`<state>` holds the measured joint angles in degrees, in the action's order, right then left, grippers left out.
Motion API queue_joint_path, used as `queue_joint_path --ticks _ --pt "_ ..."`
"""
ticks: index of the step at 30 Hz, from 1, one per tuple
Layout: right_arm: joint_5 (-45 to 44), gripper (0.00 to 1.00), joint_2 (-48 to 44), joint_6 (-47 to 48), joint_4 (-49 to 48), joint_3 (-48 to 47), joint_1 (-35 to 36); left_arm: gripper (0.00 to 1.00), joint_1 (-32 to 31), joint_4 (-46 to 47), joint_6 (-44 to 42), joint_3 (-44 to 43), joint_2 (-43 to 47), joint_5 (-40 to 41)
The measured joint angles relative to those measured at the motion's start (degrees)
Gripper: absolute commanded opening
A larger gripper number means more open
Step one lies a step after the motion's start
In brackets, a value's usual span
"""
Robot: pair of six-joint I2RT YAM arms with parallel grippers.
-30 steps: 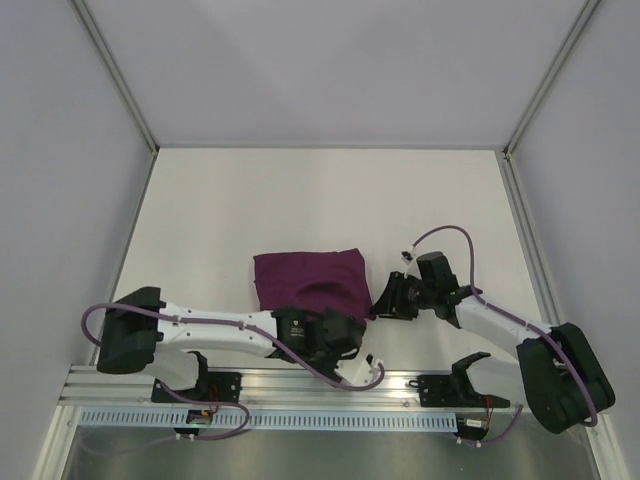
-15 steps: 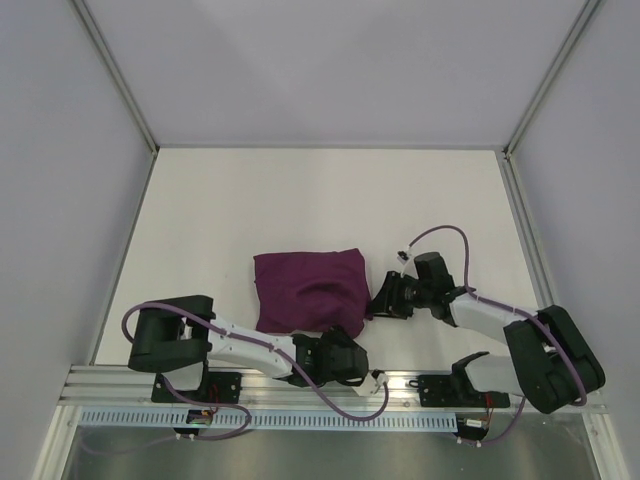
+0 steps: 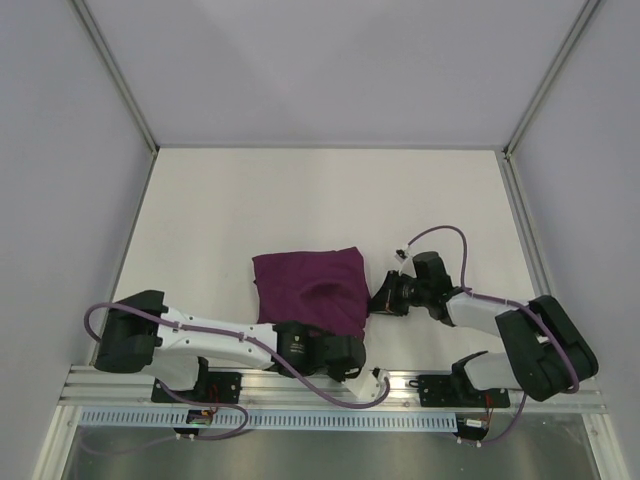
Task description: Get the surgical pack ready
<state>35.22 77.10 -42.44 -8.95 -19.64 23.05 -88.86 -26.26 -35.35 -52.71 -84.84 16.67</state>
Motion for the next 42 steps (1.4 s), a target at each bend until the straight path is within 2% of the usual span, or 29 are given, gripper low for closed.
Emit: queue_joint_path --ticks 7,12,15,16,19,20,22,29,34,36,38,42 --pt "-0.48 0.01 1.25 -1.14 -0.28 -0.61 0.0 0.0 0.39 -13.9 2.23 -6.75 1.66 -19.1" --pt "-0.92 0.0 1.51 -1.22 1.75 -1.95 0.04 0.0 0.79 -20.48 1.05 -6.86 1.64 -27.19" --pt "-1.25 0.01 1.62 -1.09 3.26 -2.97 0.09 0.26 0.85 -21.09 0.09 -6.54 1.64 -29.0" --pt "-1.4 0.01 1.62 -1.03 3.76 -3.28 0.11 0.43 0.85 -21.07 -0.2 -6.27 1.62 -29.18" --pt "-2.4 0.04 1.62 -0.61 4.7 -4.11 0.11 0.74 1.29 -21.55 -0.26 -5.88 1.62 -30.49" --pt "-2.73 0.09 1.62 -0.37 5.27 -4.48 0.11 0.77 1.55 -21.62 -0.15 -5.88 1.62 -30.8" --pt "-3.21 0.14 1.62 0.09 6.34 -5.11 0.11 0.81 2.64 -21.84 0.22 -5.99 1.64 -31.26" --pt "-7.96 0.37 -2.95 3.23 15.5 -8.17 0.11 0.82 9.42 -24.15 0.37 -11.78 5.16 -31.5" --pt "-11.56 0.51 -11.04 5.44 21.31 -11.37 0.11 0.84 26.84 -23.58 2.8 -12.79 11.98 -30.99" --pt "-12.28 0.56 -12.59 6.12 21.99 -12.33 0.2 0.89 31.71 -22.91 4.02 -11.52 13.2 -29.46" --pt "-12.5 0.6 -12.92 6.69 21.79 -12.7 0.61 0.99 33.79 -21.7 4.96 -8.22 14.73 -26.93" --pt "-12.35 0.64 -9.97 6.91 20.63 -12.7 2.51 1.0 34.88 -21.11 5.95 -0.26 17.99 -22.82"
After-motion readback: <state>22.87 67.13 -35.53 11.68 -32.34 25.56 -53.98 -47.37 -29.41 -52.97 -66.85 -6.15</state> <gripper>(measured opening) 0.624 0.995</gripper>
